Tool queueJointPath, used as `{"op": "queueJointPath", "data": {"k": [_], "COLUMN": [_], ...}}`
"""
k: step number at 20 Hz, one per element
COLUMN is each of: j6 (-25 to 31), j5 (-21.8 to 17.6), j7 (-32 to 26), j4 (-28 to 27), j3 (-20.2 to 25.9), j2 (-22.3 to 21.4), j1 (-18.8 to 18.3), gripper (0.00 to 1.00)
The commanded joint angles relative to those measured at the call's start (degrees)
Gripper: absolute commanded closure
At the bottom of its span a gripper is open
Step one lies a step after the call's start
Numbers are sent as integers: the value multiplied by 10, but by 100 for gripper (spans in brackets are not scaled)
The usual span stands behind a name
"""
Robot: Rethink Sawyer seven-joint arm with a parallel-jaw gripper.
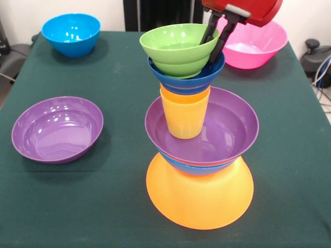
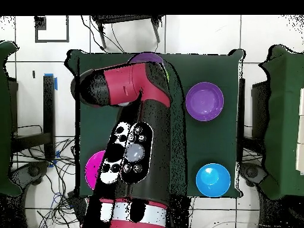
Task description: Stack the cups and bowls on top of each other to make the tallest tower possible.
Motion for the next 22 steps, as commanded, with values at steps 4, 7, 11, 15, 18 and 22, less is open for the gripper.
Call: {"op": "queueJointPath", "data": {"k": [4, 7, 11, 15, 18, 22], "j6": [37, 39, 45, 47, 52, 40], "j5": [12, 13, 13, 14, 14, 17], "j7": [40, 38, 35, 33, 30, 28], "j4": [26, 24, 21, 22, 19, 32], "j3": [36, 37, 37, 37, 38, 40], "j2": [11, 10, 10, 8, 7, -2], "j1": [0, -1, -1, -2, -2, -5], "gripper": [100, 100, 100, 100, 100, 100]}}
